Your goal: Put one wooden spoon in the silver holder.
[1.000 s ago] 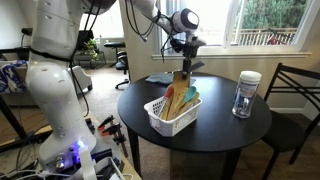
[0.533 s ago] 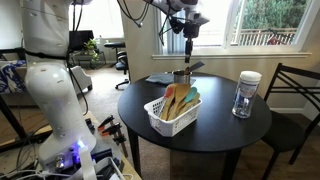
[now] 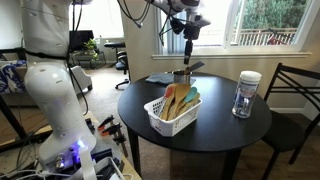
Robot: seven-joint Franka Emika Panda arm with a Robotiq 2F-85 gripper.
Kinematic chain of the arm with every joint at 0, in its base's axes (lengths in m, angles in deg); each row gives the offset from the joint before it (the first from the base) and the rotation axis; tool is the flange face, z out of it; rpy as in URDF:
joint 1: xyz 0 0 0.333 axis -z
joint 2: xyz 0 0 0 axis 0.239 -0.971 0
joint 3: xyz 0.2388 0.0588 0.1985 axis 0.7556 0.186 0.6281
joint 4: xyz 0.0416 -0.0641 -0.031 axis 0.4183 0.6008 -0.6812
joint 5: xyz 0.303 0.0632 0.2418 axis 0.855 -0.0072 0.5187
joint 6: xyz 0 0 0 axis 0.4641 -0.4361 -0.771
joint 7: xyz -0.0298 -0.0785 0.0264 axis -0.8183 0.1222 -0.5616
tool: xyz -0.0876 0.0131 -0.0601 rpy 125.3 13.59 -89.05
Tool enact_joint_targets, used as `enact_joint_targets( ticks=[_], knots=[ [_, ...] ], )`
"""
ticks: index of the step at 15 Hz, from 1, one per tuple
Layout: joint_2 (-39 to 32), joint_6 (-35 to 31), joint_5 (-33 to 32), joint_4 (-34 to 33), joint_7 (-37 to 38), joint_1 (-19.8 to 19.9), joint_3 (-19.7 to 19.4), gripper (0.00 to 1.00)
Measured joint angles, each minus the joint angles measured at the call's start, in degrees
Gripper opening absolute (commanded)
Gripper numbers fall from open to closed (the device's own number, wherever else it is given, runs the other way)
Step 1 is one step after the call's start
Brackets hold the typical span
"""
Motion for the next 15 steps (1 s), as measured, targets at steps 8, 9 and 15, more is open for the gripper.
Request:
enact_joint_targets(
  ticks=[8, 9, 15],
  knots=[
    [-5.34, -1.74, 0.31, 1.22, 0.71, -0.23, 0.43, 1.0],
    [-6.1, -2.25, 0.28, 1.22, 1.09, -0.23, 0.4, 1.0],
    [-9.77, -3.85, 0.28, 1.2, 3.97, -0.24, 0.27, 1.0]
  ],
)
